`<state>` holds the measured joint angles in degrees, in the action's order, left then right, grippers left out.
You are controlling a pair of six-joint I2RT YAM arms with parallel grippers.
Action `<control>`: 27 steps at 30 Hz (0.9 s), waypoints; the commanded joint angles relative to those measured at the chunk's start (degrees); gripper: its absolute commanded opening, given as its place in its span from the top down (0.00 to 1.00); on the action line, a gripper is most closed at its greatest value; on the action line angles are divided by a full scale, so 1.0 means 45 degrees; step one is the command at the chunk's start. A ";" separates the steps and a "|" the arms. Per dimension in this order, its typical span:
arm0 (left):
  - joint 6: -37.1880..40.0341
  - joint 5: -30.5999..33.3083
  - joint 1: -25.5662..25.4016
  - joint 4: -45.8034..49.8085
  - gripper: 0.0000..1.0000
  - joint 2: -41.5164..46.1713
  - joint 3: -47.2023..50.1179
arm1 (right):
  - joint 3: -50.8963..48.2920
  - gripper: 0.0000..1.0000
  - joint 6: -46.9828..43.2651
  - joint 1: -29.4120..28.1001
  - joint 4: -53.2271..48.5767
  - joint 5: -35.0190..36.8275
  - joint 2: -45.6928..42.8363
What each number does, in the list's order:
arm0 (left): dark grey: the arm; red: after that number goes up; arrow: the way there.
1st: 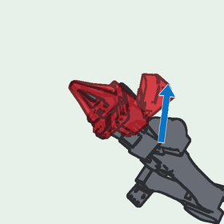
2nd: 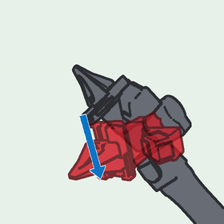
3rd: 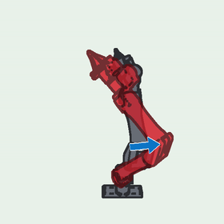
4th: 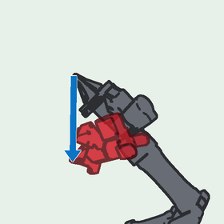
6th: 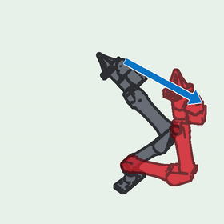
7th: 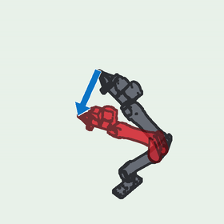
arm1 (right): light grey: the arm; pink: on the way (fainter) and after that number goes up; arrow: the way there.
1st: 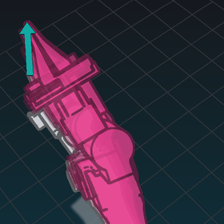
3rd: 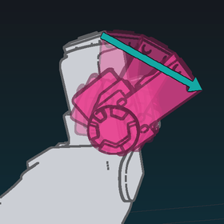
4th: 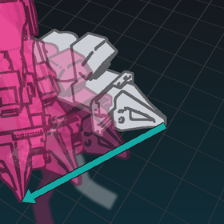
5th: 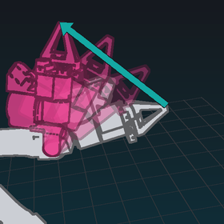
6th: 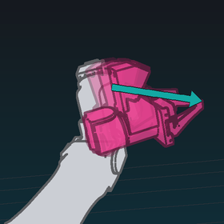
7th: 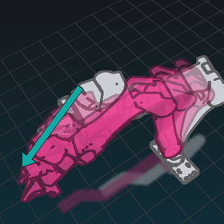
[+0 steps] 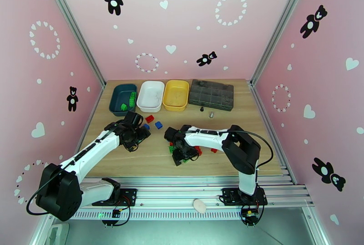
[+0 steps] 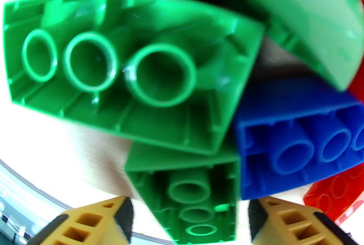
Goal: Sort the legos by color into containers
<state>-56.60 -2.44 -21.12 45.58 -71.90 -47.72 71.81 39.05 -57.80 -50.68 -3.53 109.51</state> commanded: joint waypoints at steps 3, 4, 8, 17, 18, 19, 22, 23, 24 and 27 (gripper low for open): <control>0.0209 -0.0675 0.0075 -0.0142 0.18 -0.0138 -0.0215 | 0.0345 0.42 0.0132 -0.0081 -0.0037 0.0056 -0.0260; 0.0242 -0.0894 0.0067 -0.0255 0.18 -0.0183 -0.0234 | 0.0377 0.44 0.0144 -0.0116 -0.0063 0.0098 -0.0295; 0.0517 -0.2083 0.0067 -0.0675 0.19 -0.0643 -0.0434 | 0.0410 0.52 0.0102 -0.0169 -0.0102 0.0217 -0.0626; 0.0644 -0.5174 -0.0335 -0.2001 0.30 -0.1500 -0.1035 | 0.0508 0.65 -0.0261 -0.0070 -0.0087 0.0094 -0.2063; 0.0661 -0.5388 -0.0490 -0.2017 0.31 -0.1662 -0.1162 | 0.0519 0.66 -0.0340 -0.0007 -0.0085 0.0013 -0.2182; 0.0697 -0.5545 -0.0673 -0.1997 0.33 -0.1870 -0.1315 | 0.0526 0.68 -0.0409 0.0091 -0.0084 -0.0079 -0.2284; 0.0463 -0.6105 -0.1029 -0.2312 0.39 -0.2202 -0.1484 | 0.0560 0.73 -0.0633 0.0345 -0.0086 -0.0250 -0.2618; 0.0266 -0.6336 -0.1102 -0.2518 0.40 -0.2244 -0.1470 | 0.0511 0.73 -0.0730 0.0407 -0.0011 -0.0286 -0.2776; 0.0124 -0.6521 -0.1140 -0.2627 0.41 -0.2279 -0.1480 | 0.0439 0.73 -0.0799 0.0473 0.0100 -0.0351 -0.2979; -0.0078 -0.7035 -0.1238 -0.2843 0.44 -0.2428 -0.1618 | 0.0092 0.73 -0.1103 0.0693 0.0766 -0.0705 -0.3602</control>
<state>-55.68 -29.54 -26.20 34.92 -82.21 -53.15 72.84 35.97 -55.27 -49.28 -4.91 97.10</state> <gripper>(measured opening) 0.564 0.317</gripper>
